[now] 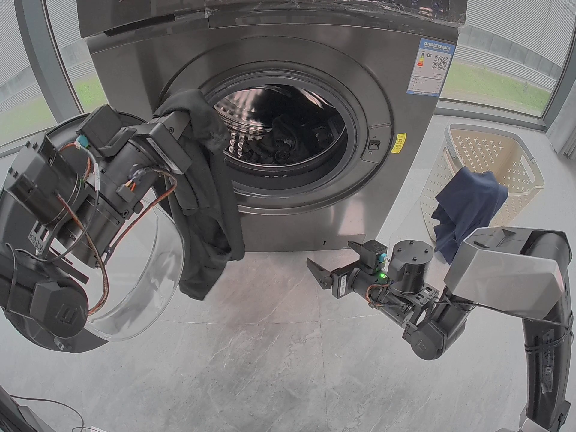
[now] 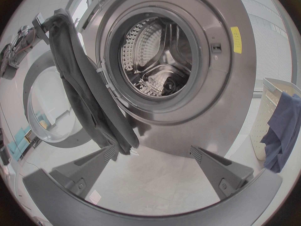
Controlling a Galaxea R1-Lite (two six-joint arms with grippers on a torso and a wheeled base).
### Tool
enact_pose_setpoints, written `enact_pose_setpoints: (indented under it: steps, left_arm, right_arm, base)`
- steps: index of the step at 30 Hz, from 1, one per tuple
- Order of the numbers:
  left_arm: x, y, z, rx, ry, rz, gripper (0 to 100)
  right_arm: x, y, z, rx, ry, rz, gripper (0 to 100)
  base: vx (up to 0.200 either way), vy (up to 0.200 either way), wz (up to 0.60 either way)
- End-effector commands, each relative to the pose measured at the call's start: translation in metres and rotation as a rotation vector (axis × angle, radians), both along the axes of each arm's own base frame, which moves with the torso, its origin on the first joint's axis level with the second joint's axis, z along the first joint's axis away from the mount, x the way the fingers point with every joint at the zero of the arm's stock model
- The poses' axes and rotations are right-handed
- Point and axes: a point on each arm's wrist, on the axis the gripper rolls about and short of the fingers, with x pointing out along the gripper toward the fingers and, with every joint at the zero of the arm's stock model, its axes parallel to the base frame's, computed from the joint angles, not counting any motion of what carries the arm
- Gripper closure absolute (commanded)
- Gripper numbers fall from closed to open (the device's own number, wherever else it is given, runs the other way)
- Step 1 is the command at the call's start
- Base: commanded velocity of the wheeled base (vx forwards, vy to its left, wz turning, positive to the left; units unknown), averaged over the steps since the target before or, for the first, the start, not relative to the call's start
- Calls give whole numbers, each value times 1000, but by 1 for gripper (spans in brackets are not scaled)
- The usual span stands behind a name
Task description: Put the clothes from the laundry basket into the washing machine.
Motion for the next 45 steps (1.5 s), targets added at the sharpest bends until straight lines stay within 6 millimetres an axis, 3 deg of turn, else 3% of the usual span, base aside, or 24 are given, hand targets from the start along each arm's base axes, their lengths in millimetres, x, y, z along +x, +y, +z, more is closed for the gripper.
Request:
enact_pose_setpoints:
  steps: [1, 15, 28, 45]
  left_arm:
    - [0, -1, 1, -1, -2, -3, 100]
    - [2, -1, 0, 0, -1, -1, 100]
    - [-1, -5, 0, -1, -2, -19, 100]
    - [-3, -7, 2, -4, -7, -24, 100]
  right_arm:
    - [-2, 4, -20, -25, 40, 14, 0]
    - [-47, 52, -30, -40, 69, 193, 0]
    - [-40, 55, -25, -19, 41, 188, 0]
    - [-41, 99, -40, 4, 9, 265, 0]
  base:
    - [0, 0, 0]
    - [0, 0, 0]
    - [0, 0, 0]
    - [0, 0, 0]
